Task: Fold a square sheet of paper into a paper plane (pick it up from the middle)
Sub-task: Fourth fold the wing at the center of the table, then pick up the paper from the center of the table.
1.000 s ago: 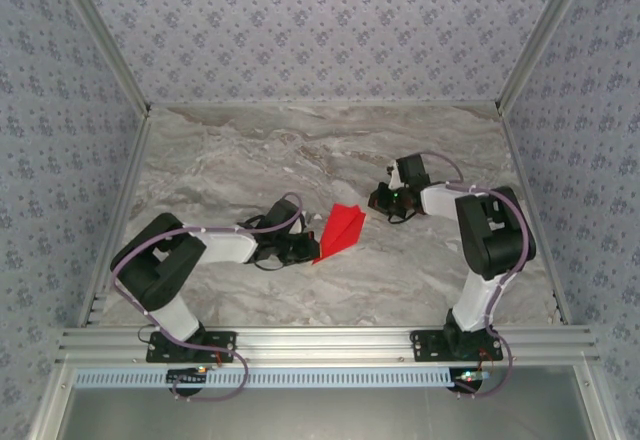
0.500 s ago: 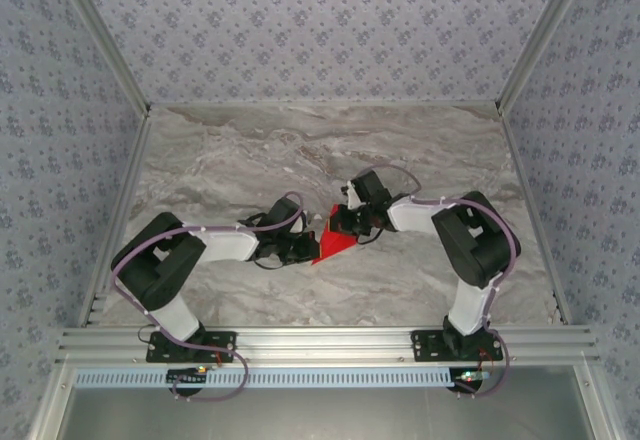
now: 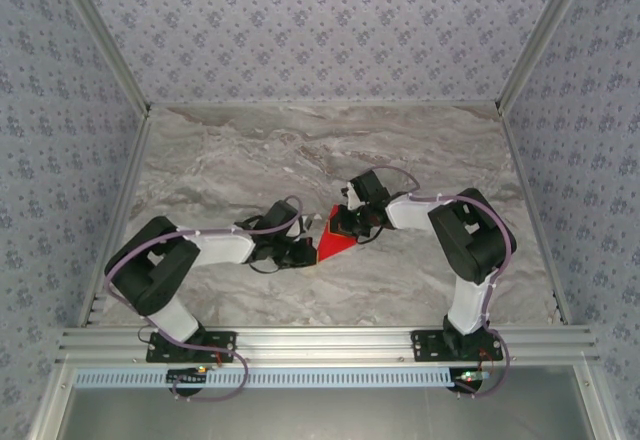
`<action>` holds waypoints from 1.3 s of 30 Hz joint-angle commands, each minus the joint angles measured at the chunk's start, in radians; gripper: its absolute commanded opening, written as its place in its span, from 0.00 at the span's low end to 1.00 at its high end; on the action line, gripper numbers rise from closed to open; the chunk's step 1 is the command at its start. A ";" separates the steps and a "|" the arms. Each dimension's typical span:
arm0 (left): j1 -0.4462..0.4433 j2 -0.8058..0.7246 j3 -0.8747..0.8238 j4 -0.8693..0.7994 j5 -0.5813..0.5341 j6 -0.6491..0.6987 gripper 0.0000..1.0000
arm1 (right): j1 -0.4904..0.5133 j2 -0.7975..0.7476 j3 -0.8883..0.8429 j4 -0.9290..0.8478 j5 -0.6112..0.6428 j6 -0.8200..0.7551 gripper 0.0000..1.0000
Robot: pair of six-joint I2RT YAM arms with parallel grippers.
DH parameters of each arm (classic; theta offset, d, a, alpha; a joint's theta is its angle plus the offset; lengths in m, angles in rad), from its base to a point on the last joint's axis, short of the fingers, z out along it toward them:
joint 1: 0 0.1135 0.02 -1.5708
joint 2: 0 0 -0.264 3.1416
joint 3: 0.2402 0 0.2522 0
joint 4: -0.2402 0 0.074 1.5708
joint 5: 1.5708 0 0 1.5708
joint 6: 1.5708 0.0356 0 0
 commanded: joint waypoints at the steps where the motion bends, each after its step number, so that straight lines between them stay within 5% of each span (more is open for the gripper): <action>1: -0.014 -0.023 -0.019 -0.174 0.042 0.063 0.00 | -0.023 0.046 0.000 -0.090 0.087 -0.015 0.00; 12: 0.006 -0.131 0.107 -0.259 -0.079 0.082 0.03 | -0.025 -0.030 0.053 -0.078 0.001 0.005 0.00; 15: 0.026 -0.162 0.145 -0.258 -0.170 0.056 0.19 | -0.029 -0.102 0.049 -0.056 0.011 0.046 0.17; 20: 0.068 -0.216 0.144 -0.231 -0.332 -0.002 0.60 | -0.068 -0.243 -0.079 0.002 0.100 0.161 0.51; 23: 0.086 -0.231 0.144 -0.212 -0.386 -0.017 0.76 | -0.091 -0.305 -0.164 0.023 0.156 0.216 0.61; 29: 0.109 -0.226 0.143 -0.188 -0.390 -0.036 0.99 | -0.090 -0.283 -0.186 0.062 0.152 0.252 0.61; 39: 0.149 -0.226 0.093 -0.151 -0.296 -0.066 0.99 | -0.030 -0.160 -0.124 0.119 0.123 0.273 0.50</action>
